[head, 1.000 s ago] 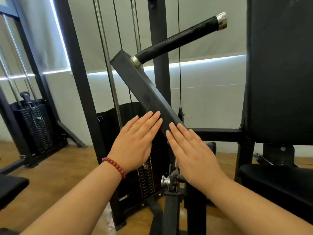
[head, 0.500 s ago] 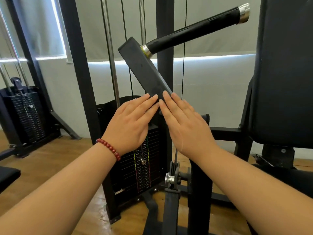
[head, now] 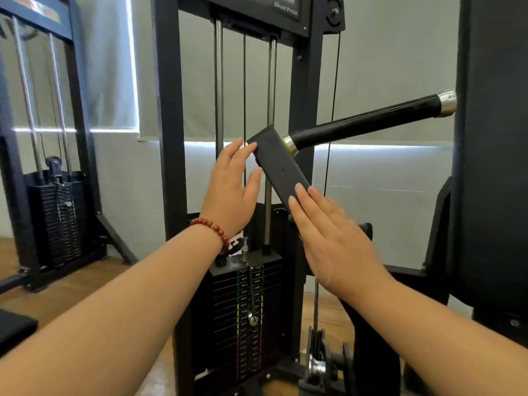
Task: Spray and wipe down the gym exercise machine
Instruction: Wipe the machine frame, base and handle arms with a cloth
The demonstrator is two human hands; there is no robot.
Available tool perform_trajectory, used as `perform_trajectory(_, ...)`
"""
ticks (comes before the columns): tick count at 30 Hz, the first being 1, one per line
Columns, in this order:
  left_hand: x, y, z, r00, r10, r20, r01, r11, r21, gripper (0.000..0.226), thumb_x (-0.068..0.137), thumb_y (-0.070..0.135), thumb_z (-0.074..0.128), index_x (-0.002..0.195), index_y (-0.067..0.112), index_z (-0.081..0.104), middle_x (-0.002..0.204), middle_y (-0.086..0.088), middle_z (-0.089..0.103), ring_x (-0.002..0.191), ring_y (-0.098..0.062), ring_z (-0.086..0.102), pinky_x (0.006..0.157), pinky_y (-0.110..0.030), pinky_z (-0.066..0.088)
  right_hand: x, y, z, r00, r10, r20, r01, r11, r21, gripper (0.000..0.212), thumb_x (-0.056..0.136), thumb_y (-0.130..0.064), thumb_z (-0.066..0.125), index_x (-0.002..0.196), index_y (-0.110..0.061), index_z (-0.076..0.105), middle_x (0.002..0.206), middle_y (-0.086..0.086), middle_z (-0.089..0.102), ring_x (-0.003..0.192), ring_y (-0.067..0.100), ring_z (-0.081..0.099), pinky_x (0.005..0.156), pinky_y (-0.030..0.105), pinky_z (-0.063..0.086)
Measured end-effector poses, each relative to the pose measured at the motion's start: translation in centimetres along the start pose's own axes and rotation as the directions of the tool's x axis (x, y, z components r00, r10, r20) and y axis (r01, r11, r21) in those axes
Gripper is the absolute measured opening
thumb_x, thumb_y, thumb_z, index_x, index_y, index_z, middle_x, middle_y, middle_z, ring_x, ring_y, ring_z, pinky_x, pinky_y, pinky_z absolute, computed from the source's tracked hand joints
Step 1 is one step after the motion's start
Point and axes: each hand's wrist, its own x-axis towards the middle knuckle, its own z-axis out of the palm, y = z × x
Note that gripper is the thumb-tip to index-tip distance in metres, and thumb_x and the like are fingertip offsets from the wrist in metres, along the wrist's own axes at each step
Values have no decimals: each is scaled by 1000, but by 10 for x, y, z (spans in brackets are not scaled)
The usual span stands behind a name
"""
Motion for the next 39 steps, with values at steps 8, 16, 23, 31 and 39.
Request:
perform_trajectory(8, 27, 2, 4, 976, -137, 172, 201, 871, -447, 42, 104, 20, 42, 145, 26, 35, 132, 8, 49, 118, 1, 46, 83, -2, 39, 74, 3, -2, 998, 44, -45, -36, 986, 163, 62, 94, -10, 51, 149, -1, 25, 157, 16, 26, 147, 27, 21, 117, 43, 24)
perform_trajectory(16, 34, -17, -4, 972, -60, 227, 176, 828, -532, 28, 103, 18, 44, 124, 35, 48, 115, 21, 58, 106, 15, 53, 85, -3, 43, 94, 8, -8, 999, 45, 11, -46, 964, 262, 57, 99, -13, 46, 152, -8, 25, 160, 8, 19, 146, 14, 9, 117, 33, 14)
perform_trajectory(23, 42, -15, -12, 948, -123, 294, 257, 839, -480, 28, 103, 22, 42, 124, 39, 49, 116, 21, 58, 108, 10, 54, 86, -6, 44, 97, 11, -10, 999, 38, 35, -47, 950, 308, 56, 99, -19, 41, 150, -6, 24, 159, 12, 22, 148, 20, 11, 120, 37, 16)
perform_trajectory(31, 58, -11, -33, 878, -190, 440, 377, 841, -389, 35, 103, 21, 41, 135, 32, 52, 128, 24, 52, 122, 17, 43, 94, 0, 33, 121, 3, -16, 985, 162, 54, -170, 903, 395, 51, 107, -30, 22, 151, -5, 13, 159, 10, 13, 149, 22, 15, 123, 32, 13)
perform_trajectory(39, 89, -8, -55, 733, -254, 631, 536, 788, -304, 33, 100, 15, 50, 128, 31, 54, 124, 25, 54, 116, 21, 45, 95, -1, 35, 113, -9, -23, 939, 294, 179, -337, 891, 304, 51, 107, -30, 19, 150, -4, 12, 157, 11, 16, 148, 23, 12, 121, 37, 14)
